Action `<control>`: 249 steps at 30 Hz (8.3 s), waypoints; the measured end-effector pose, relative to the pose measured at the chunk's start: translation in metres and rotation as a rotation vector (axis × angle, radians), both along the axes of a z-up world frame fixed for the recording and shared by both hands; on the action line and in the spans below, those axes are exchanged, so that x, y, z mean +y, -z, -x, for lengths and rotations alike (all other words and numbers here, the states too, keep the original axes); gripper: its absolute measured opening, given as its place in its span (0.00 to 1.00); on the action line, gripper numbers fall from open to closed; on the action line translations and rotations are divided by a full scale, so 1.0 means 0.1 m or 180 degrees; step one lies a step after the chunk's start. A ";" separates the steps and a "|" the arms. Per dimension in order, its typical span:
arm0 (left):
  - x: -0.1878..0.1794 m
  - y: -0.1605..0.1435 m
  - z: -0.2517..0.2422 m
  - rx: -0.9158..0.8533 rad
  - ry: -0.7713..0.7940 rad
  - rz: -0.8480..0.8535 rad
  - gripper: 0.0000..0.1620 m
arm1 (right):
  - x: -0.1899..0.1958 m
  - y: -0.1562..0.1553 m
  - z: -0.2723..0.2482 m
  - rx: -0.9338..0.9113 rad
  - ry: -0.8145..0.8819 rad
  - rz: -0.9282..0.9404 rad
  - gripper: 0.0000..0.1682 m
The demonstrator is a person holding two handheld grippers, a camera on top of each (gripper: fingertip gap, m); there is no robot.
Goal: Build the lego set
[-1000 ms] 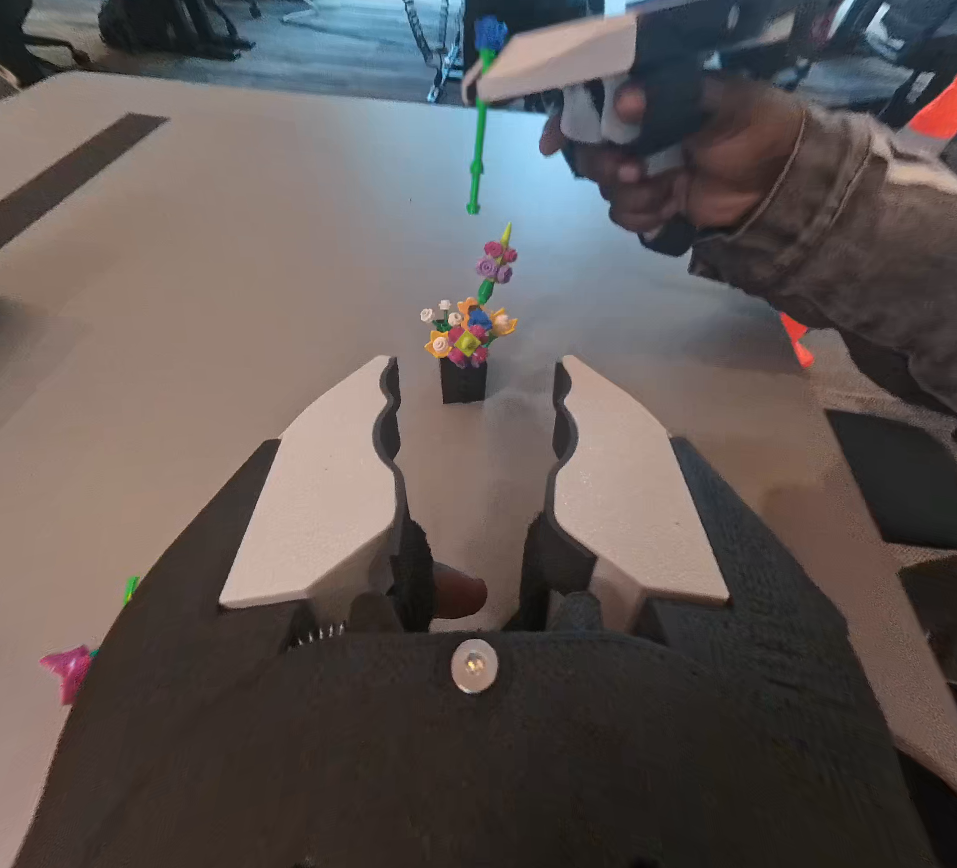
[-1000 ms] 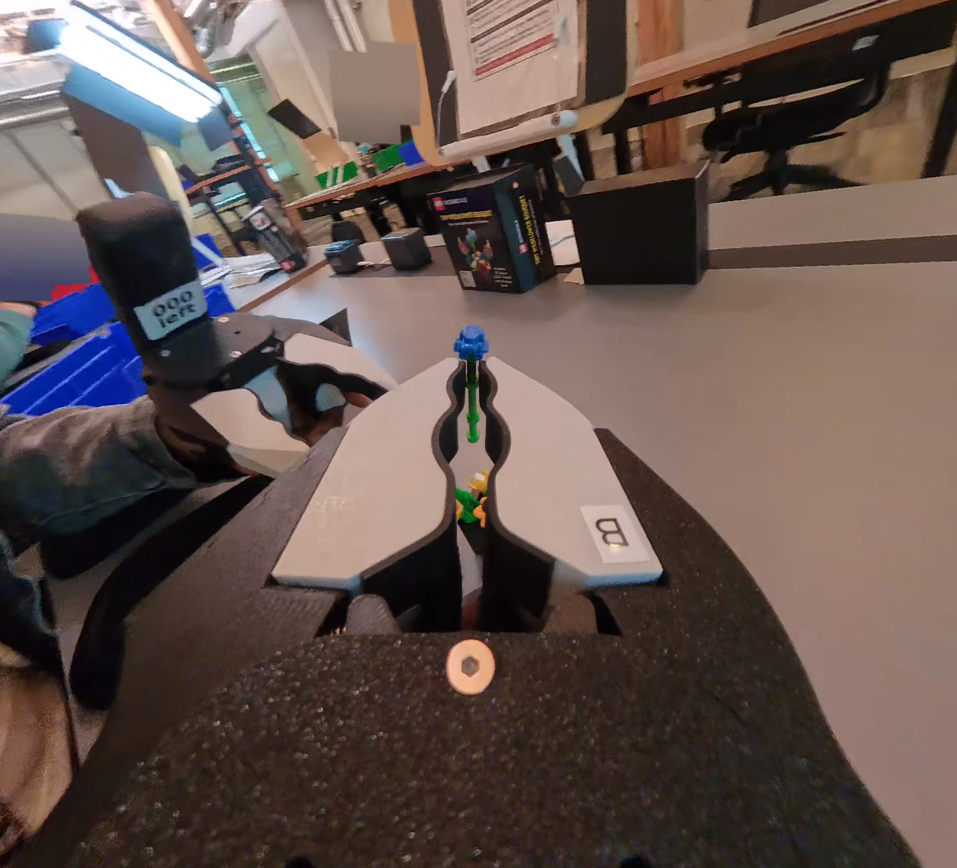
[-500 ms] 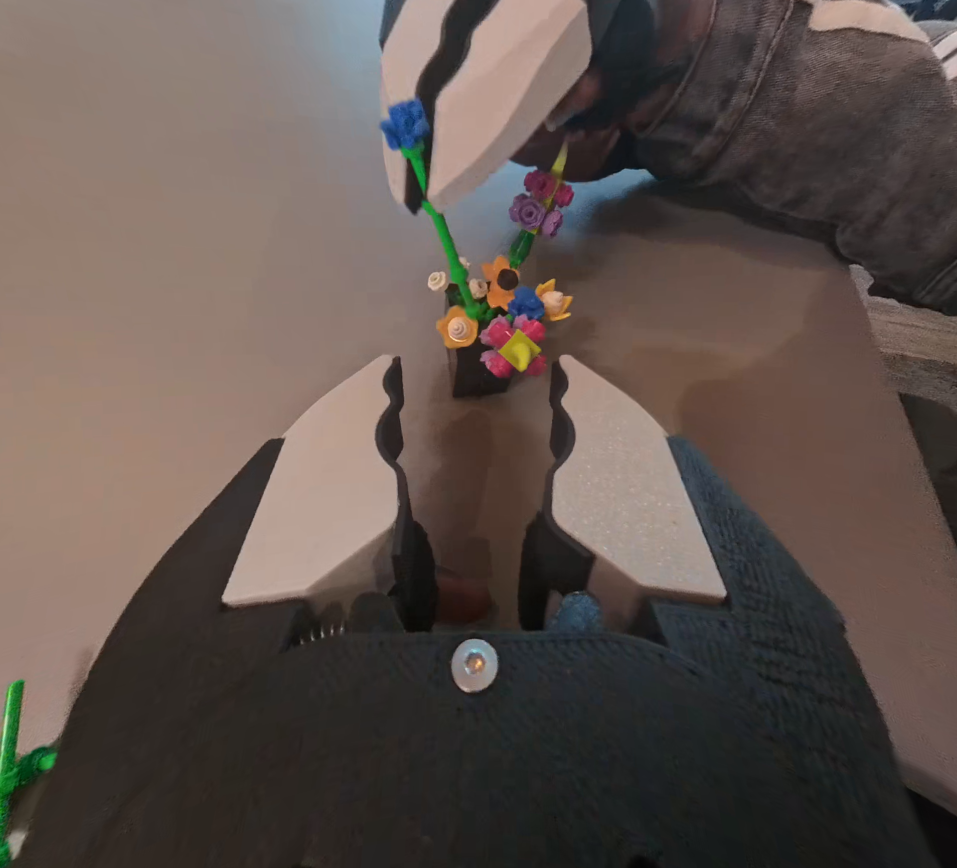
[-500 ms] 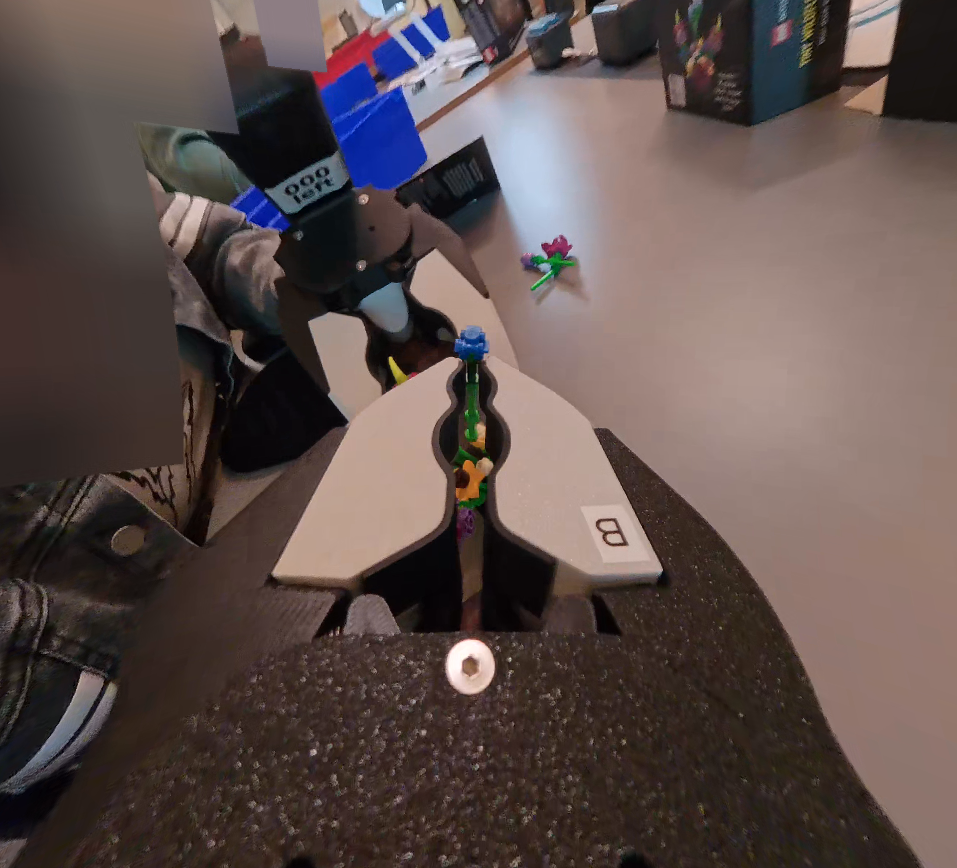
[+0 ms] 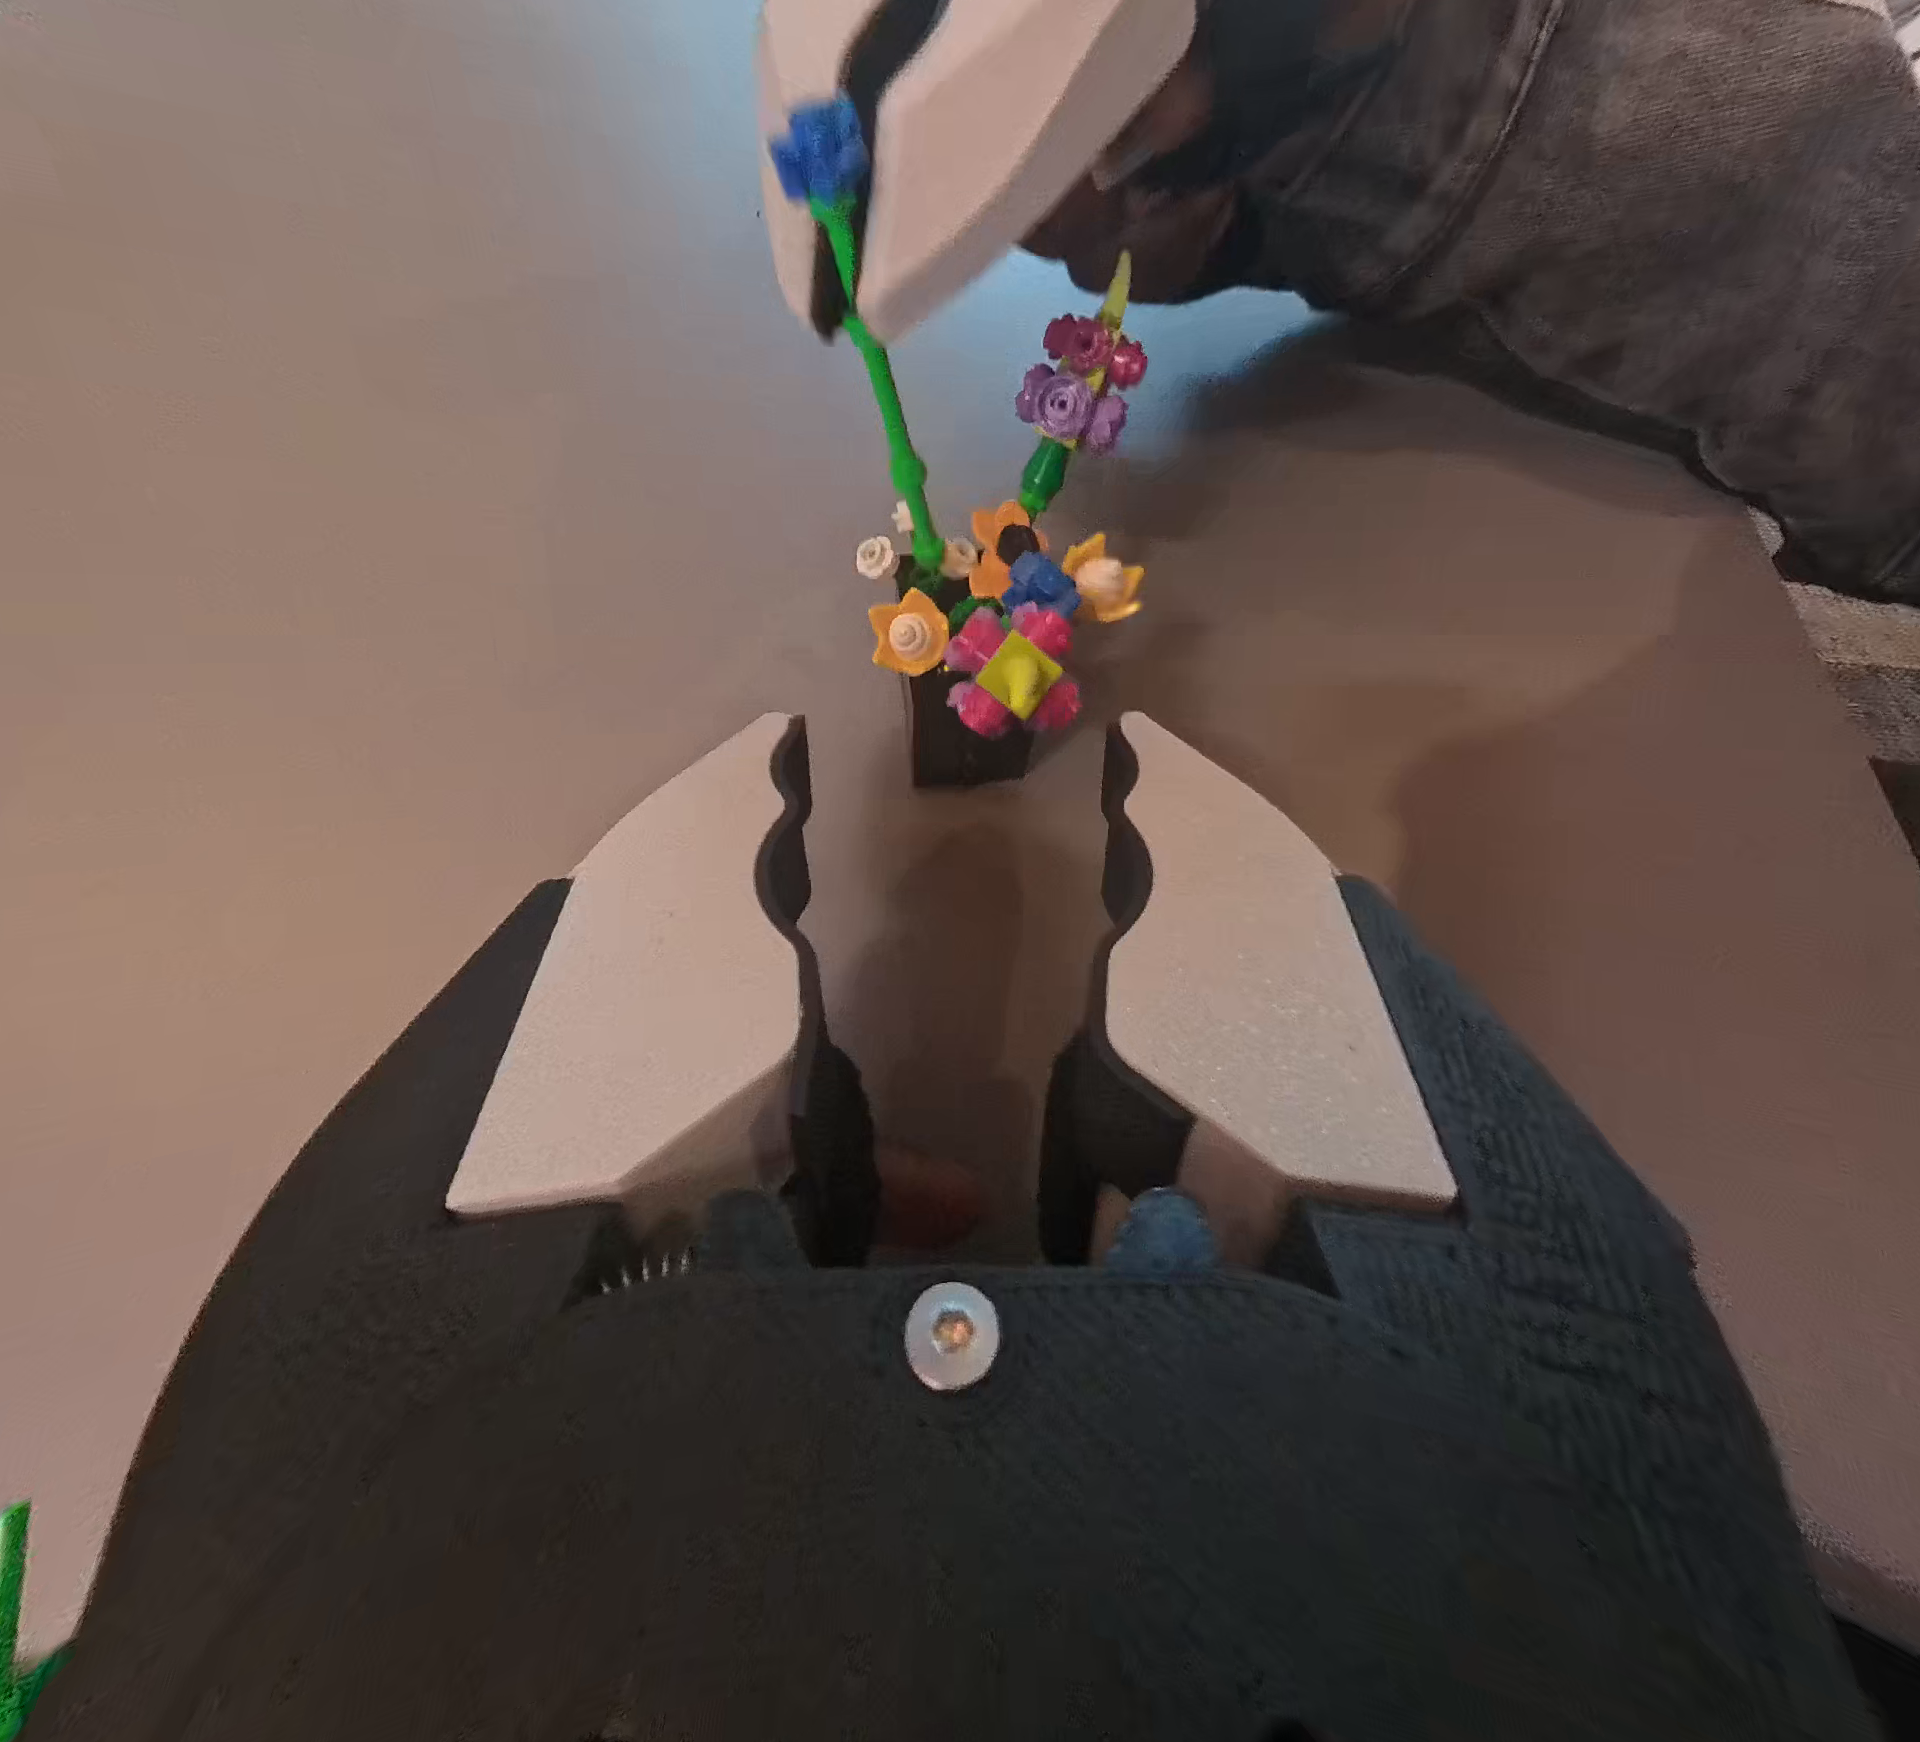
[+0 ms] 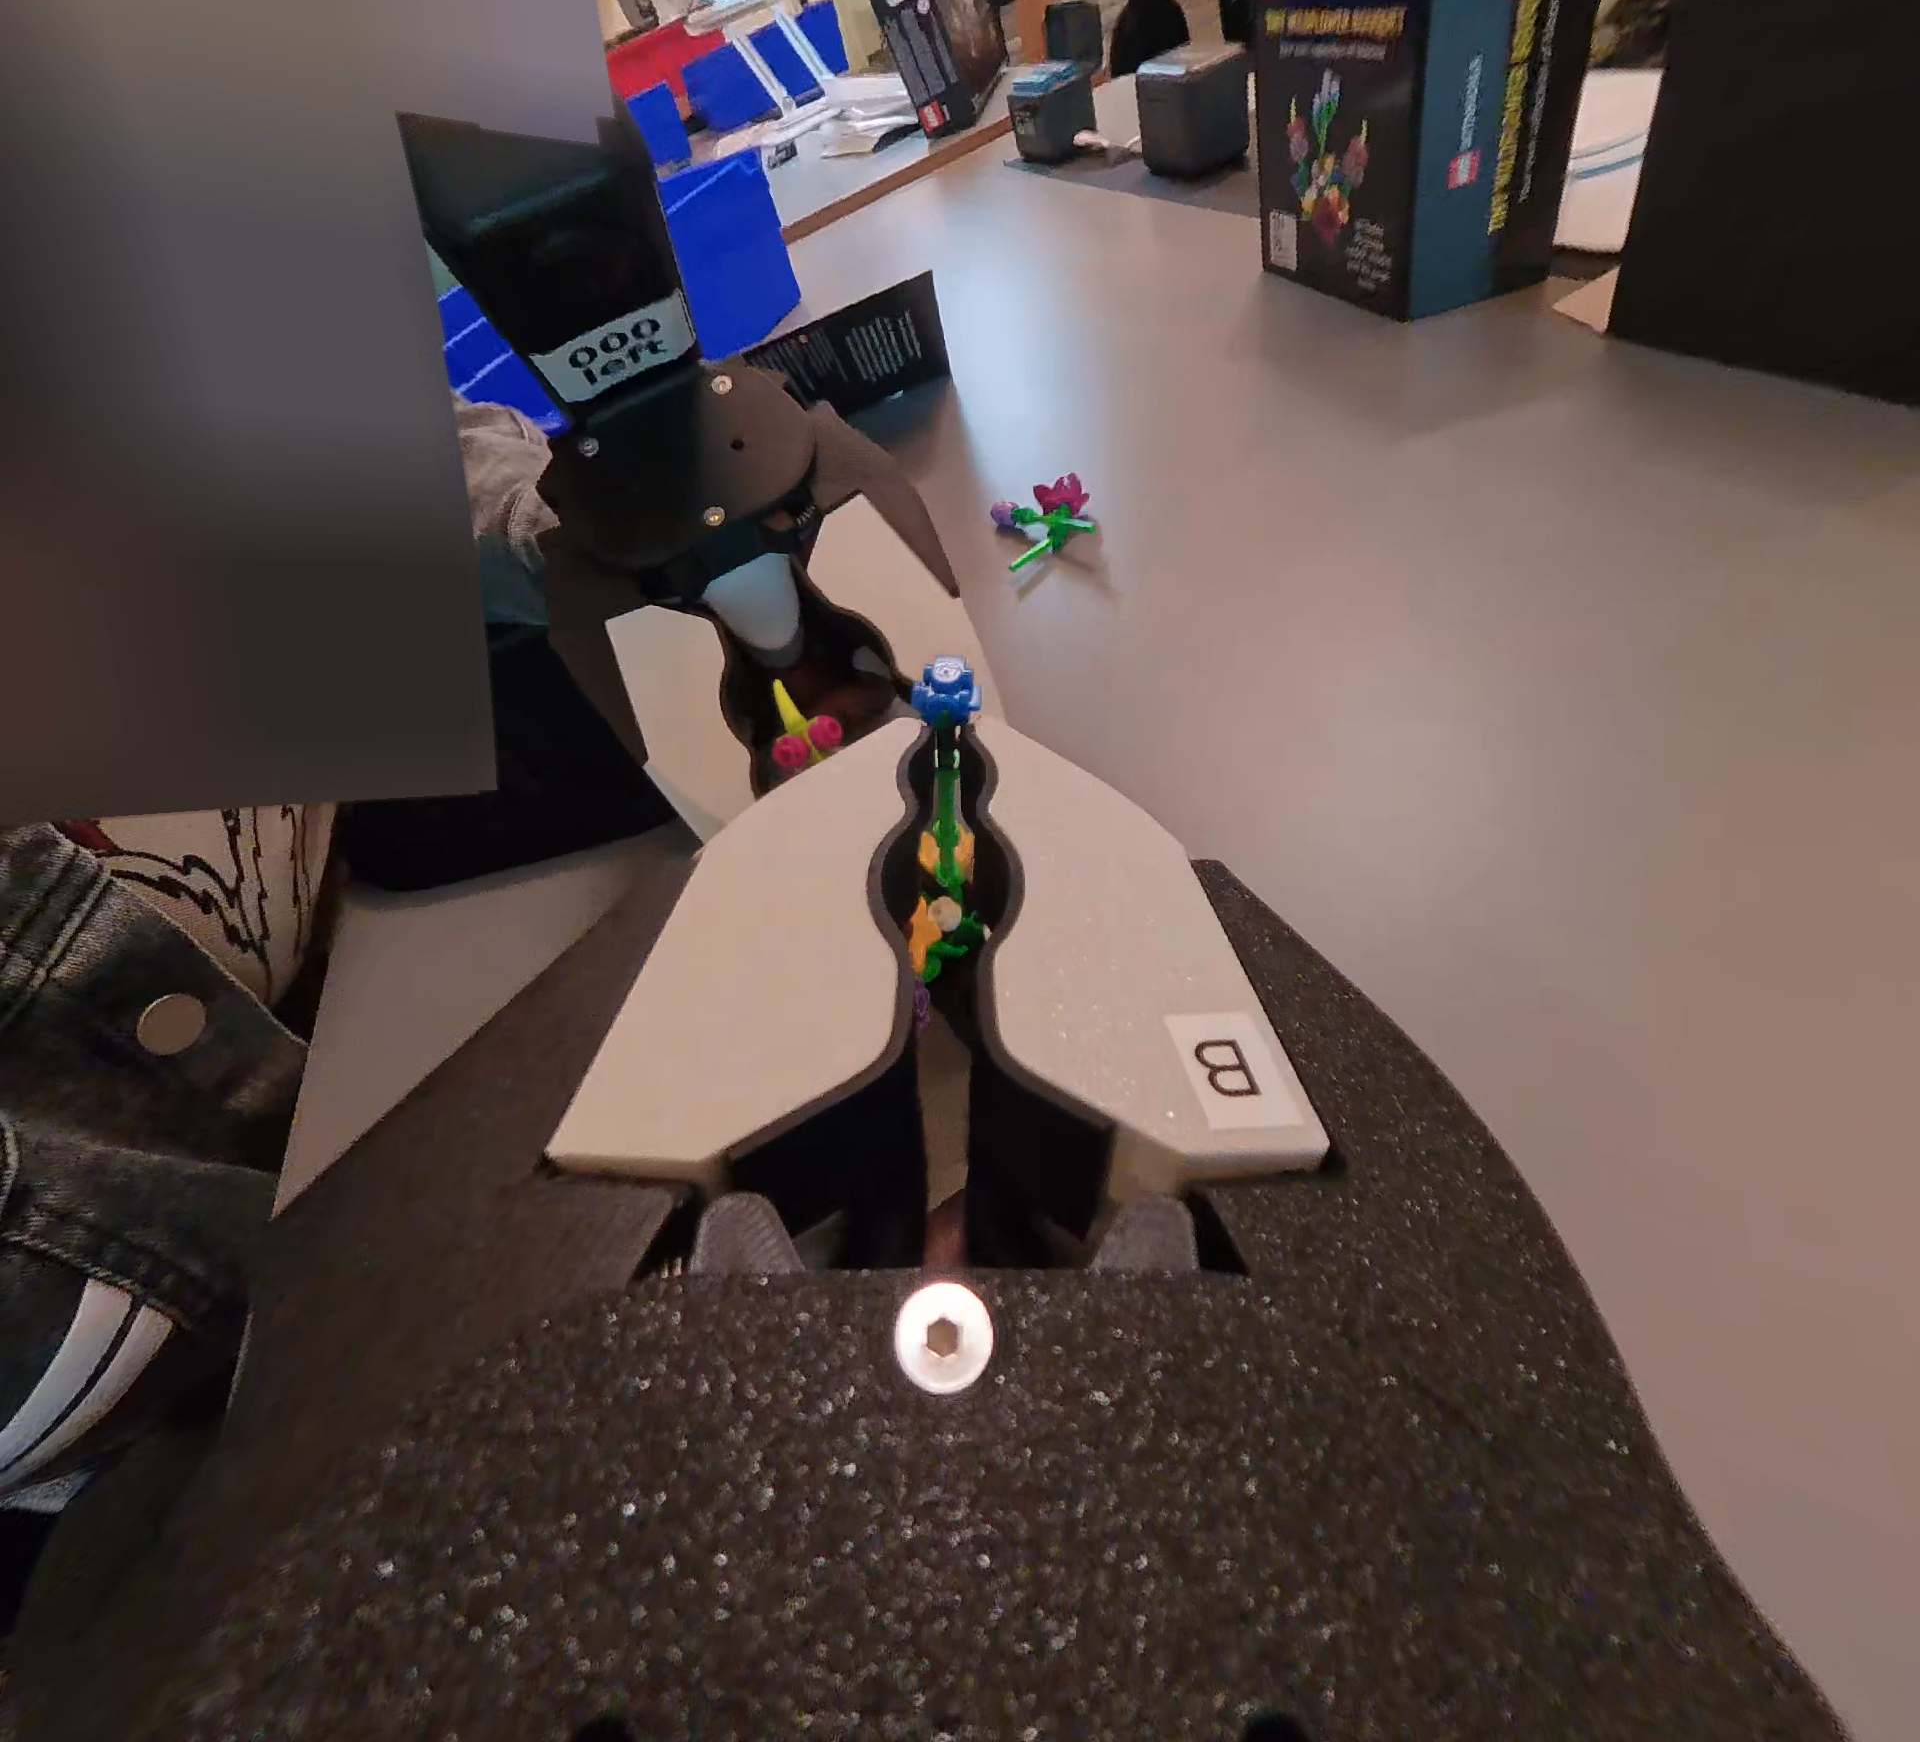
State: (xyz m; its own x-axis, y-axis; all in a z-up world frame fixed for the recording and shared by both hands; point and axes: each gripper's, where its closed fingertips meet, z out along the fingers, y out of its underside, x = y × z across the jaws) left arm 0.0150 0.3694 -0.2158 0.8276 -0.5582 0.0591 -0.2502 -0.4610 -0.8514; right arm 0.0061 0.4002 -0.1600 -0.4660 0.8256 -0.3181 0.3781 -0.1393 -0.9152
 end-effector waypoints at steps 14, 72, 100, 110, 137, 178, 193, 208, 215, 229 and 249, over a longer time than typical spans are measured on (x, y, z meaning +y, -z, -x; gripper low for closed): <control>0.09 0.07 -0.06 0.0069 0.0085 0.0129 0.16 | -0.08 0.22 -0.02 -0.0198 -0.0142 -0.0313 0.02; 0.06 0.20 -0.06 0.0445 0.0176 0.0169 0.16 | -0.04 0.22 -0.14 -0.0211 -0.0119 -0.0810 0.08; -1.25 -0.37 1.30 0.0411 -0.1461 -0.0140 0.44 | 0.08 -0.61 -0.05 -0.0010 0.1502 -0.1256 0.27; -1.35 -0.56 1.35 -0.0185 -0.1561 -0.0588 0.39 | -1.37 0.11 1.27 -0.1201 -0.0646 -0.2795 0.12; -1.38 -0.81 1.35 -0.0303 -0.1596 -0.1136 0.37 | -1.48 -1.02 1.41 0.0012 -0.0209 -0.1165 0.06; 0.02 0.13 -0.10 0.0205 0.0225 0.0209 0.24 | 0.43 -0.01 -0.31 0.0807 0.3404 0.2088 0.06; 0.01 0.14 -0.11 0.0320 0.0212 0.0138 0.17 | -0.03 -0.31 -0.16 0.1049 0.3499 0.0027 0.06; 0.02 0.09 -0.09 0.0192 0.0186 0.0089 0.18 | -0.01 -0.01 -0.14 0.0560 0.3580 -0.0187 0.07; 0.02 0.10 -0.09 0.0219 0.0182 0.0096 0.18 | -0.07 0.01 -0.18 0.0462 0.3517 -0.0335 0.09; 0.03 0.12 -0.08 0.0253 0.0168 0.0115 0.17 | -0.05 -0.02 -0.09 -0.0900 0.1625 -0.1464 0.00; -0.96 -0.36 1.50 -0.0394 -0.1826 -0.0303 0.37 | -0.97 -0.20 1.13 -0.1072 0.1263 -0.1549 0.23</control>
